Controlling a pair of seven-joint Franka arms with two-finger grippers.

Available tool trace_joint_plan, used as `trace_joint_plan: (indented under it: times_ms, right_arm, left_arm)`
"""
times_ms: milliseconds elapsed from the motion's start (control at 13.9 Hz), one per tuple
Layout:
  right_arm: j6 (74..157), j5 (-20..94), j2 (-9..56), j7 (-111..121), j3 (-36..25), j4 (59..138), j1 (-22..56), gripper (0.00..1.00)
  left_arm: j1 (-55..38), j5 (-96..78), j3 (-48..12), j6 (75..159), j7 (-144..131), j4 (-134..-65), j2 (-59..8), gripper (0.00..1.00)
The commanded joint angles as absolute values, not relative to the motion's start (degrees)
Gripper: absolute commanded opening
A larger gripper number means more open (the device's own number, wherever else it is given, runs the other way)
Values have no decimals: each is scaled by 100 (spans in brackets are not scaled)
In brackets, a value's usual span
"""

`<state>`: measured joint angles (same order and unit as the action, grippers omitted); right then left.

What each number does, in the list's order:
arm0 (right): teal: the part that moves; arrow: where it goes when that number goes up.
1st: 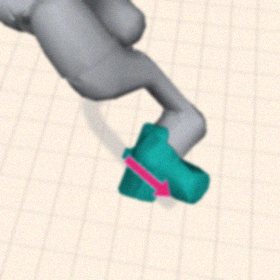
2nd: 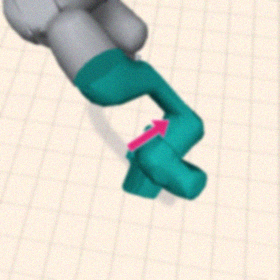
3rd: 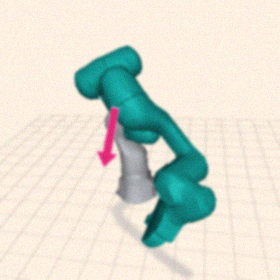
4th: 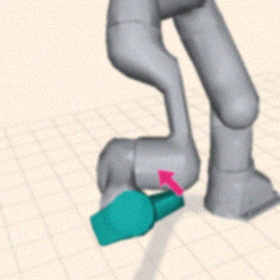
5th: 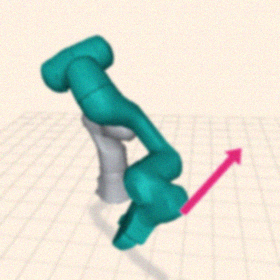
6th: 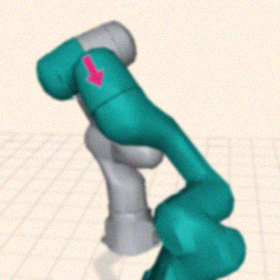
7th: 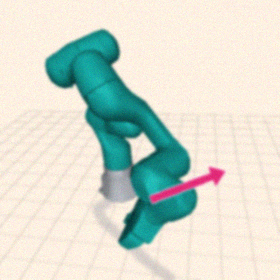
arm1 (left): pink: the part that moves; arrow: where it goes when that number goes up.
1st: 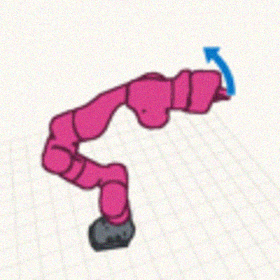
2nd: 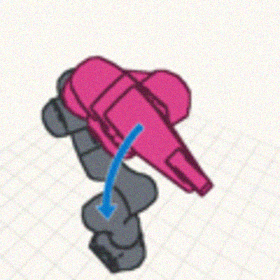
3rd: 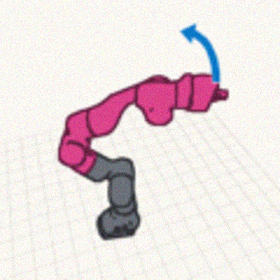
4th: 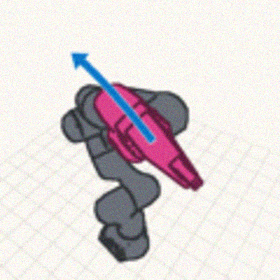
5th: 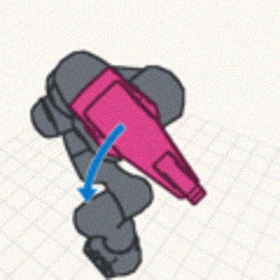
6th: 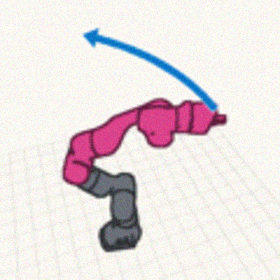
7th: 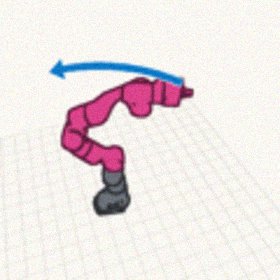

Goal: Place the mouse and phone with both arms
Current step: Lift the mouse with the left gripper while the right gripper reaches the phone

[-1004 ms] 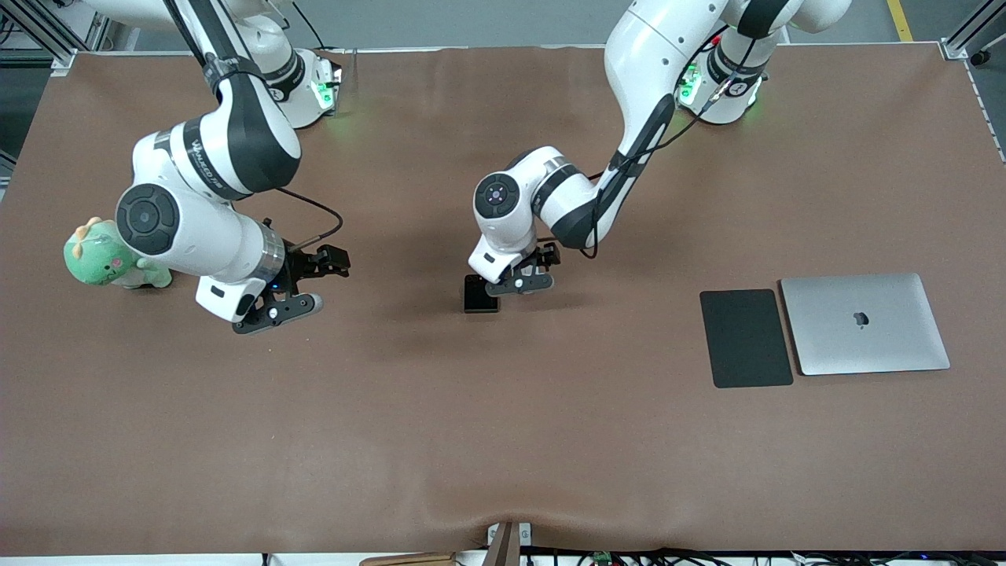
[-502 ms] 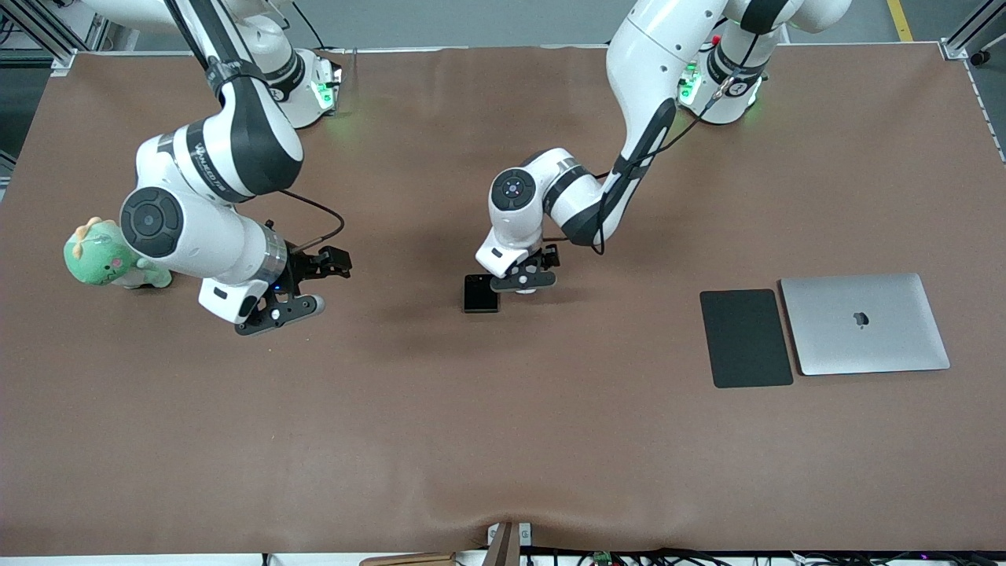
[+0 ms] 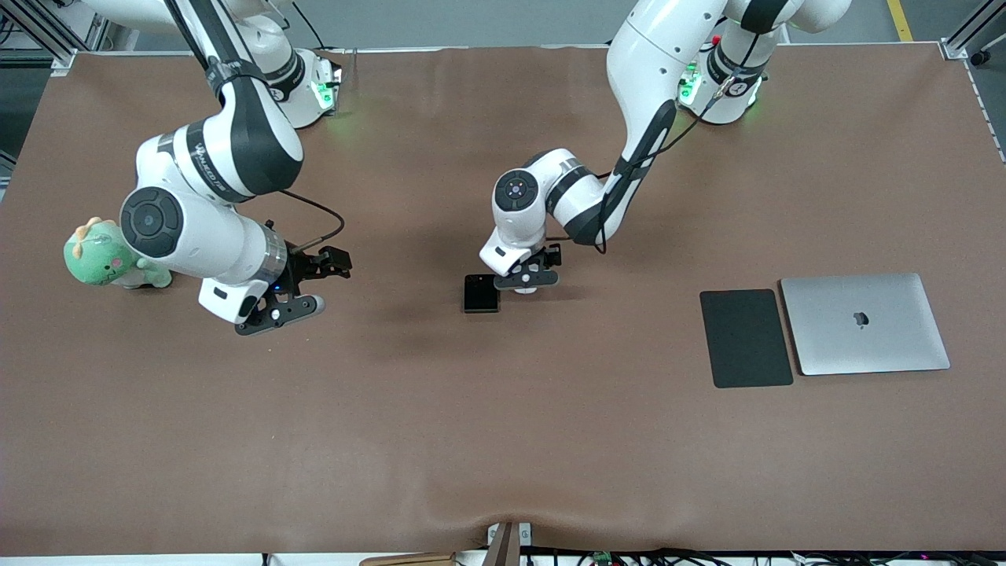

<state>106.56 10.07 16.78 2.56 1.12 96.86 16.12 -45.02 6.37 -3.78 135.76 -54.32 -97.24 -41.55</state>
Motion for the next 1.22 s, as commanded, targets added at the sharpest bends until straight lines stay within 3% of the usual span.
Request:
trace_joint_plan:
  times_ms: [0, 287, 574, 861, 1148]
  right_arm:
    - [10731, 1072, 1679, 193, 79, 9703, 1670, 100]
    - [10758, 1072, 1687, 193, 79, 9712, 1696, 100]
    - [11064, 1072, 1880, -225, 79, 9703, 1932, 100]
    - [11899, 1072, 2398, -912, 79, 9616, 2381, 100]
    - [12032, 985, 3022, -2054, 70, 9011, 3040, 100]
  left_arm:
    - [-4509, 747, -360, 13623, -5379, -9888, -3955, 45]
    - [-4298, 747, -343, 13317, -4905, -9888, -3526, 34]
    - [-3667, 738, -369, 12632, -4388, -9897, -2840, 34]
    - [-2718, 729, -378, 12350, -3360, -10002, -2435, 34]
    - [-1672, 729, -378, 12173, -2384, -10370, -2092, 35]
